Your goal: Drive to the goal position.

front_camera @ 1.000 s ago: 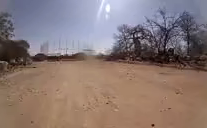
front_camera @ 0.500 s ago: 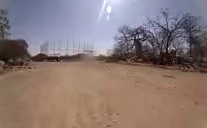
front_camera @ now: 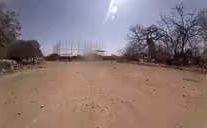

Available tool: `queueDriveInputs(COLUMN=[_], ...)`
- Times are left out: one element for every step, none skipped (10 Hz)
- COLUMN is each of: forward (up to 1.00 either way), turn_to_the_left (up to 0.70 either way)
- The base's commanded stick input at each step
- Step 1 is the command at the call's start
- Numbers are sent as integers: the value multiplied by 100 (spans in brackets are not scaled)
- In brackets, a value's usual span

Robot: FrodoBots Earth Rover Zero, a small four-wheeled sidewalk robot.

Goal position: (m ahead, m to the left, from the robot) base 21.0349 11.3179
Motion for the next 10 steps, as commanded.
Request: queueDriveInputs(forward=[100, 100, 100, 100, 100, 100, 100, 100, 100, 100], turn_to_the_left=[27, 27, 27, 27, 27, 22, 10, 0, 0, 0])
